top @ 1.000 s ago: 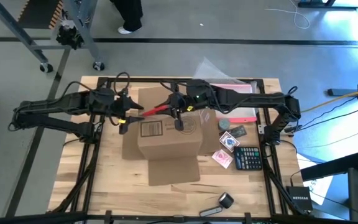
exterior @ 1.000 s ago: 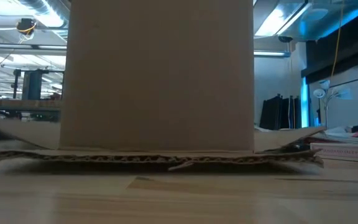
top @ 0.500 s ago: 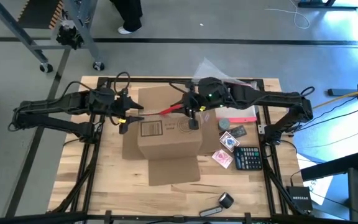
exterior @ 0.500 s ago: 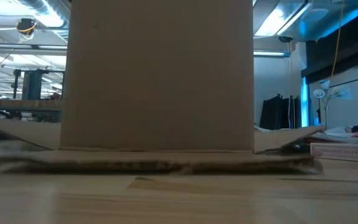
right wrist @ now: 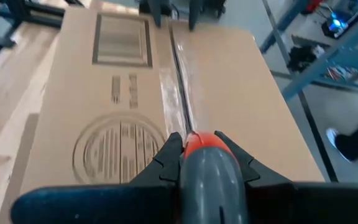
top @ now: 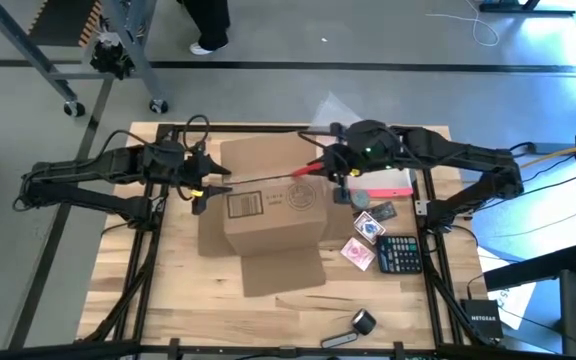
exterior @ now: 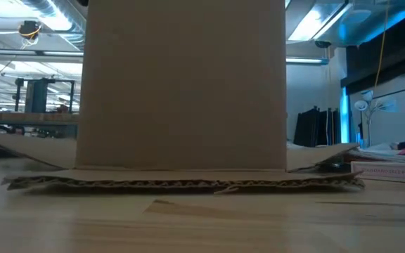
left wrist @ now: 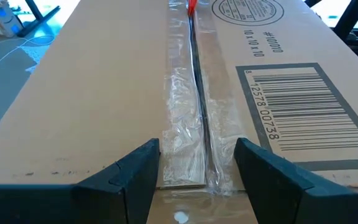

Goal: Unpack boxes
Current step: Break down box until it is fully flat

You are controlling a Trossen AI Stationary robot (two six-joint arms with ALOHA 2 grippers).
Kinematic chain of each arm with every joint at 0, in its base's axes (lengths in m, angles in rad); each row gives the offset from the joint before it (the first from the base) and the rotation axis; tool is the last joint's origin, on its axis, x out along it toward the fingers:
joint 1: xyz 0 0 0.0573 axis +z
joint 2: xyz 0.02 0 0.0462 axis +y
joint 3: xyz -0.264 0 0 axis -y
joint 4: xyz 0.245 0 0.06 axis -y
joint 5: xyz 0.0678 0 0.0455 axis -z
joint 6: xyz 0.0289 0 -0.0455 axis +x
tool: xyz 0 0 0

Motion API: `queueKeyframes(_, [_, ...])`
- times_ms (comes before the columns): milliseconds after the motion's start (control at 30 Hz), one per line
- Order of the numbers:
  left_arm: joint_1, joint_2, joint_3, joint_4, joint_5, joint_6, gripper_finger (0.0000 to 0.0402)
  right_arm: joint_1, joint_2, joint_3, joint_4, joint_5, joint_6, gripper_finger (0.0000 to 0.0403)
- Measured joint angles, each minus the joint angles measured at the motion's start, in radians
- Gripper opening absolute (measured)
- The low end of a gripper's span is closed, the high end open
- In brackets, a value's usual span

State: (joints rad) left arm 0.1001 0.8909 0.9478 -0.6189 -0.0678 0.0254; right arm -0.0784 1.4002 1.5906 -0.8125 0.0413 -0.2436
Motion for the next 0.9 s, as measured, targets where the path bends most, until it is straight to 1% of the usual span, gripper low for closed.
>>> queueKeyframes(167, [0.000, 0.000, 0.000, 0.002, 0.000, 0.000, 0.0209, 0.000, -0.040, 0.001, -0.083, 0.048, -0.024, 0.0050])
queueKeyframes(433, [0.000, 0.002, -0.001, 0.011, 0.002, 0.001, 0.0209, 0.000, -0.110, -0.003, -0.153, 0.103, -0.044, 0.0051])
queueKeyframes(500, [0.000, 0.000, -0.001, 0.003, 0.002, 0.001, 0.0209, 0.000, -0.135, -0.003, -0.170, 0.132, -0.044, 0.0051])
queueKeyframes(667, [0.000, -0.002, 0.000, -0.011, 0.006, 0.001, 0.0209, -0.004, -0.178, -0.002, -0.226, 0.241, -0.037, 0.0051])
queueKeyframes(733, [0.000, -0.002, 0.000, -0.010, 0.005, 0.001, 0.0209, -0.002, -0.185, -0.003, -0.228, 0.242, 0.004, 0.0051])
queueKeyframes(800, [0.000, -0.002, -0.001, -0.005, 0.005, 0.001, 0.0209, -0.001, -0.186, -0.003, -0.211, 0.221, 0.031, 0.0051])
queueKeyframes(900, [0.000, -0.003, -0.002, 0.011, 0.005, 0.004, 0.0209, 0.013, -0.186, -0.003, -0.192, 0.154, 0.098, 0.0051])
